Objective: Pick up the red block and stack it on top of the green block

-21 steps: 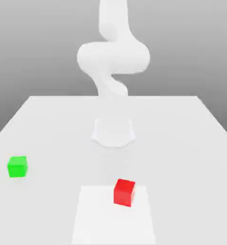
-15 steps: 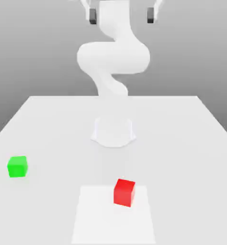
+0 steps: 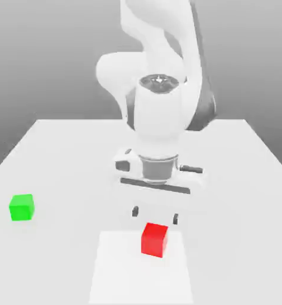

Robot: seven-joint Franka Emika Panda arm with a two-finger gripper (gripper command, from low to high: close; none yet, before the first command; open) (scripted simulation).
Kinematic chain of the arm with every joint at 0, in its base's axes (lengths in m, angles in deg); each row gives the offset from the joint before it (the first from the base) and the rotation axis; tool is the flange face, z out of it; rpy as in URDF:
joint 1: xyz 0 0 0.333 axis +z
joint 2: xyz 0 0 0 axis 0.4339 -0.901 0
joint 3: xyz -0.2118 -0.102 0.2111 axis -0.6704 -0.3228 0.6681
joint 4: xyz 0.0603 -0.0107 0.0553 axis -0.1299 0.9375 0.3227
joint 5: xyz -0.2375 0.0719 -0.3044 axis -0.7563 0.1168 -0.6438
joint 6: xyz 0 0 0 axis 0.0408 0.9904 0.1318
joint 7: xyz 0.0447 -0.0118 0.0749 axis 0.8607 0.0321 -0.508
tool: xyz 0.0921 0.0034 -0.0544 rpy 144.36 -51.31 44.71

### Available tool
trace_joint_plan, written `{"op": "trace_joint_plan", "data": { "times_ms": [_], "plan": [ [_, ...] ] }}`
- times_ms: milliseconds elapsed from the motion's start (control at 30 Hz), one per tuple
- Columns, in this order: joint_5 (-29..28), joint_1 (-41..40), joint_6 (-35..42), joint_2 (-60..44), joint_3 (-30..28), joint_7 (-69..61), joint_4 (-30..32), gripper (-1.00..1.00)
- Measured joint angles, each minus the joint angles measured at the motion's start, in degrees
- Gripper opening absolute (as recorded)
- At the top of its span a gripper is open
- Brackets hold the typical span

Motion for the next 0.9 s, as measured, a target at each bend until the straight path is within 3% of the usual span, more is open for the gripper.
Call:
{"op": "trace_joint_plan", "data": {
  "times_ms": [100,133,367,600,900],
  "plan": [
    [-3.1,2.2,-5.3,-6.2,-2.9,2.3,-0.8,0.00],
    [-3.8,3.0,-6.8,-8.1,-3.9,2.8,-1.0,-1.00],
    [-4.2,3.2,-7.2,-8.5,-4.2,3.1,-1.0,-1.00],
    [2.1,2.4,3.7,4.4,-1.7,-1.4,0.8,-1.00],
    [0.8,-13.1,8.4,7.5,-9.5,17.7,-0.9,-1.00]
  ]
}}
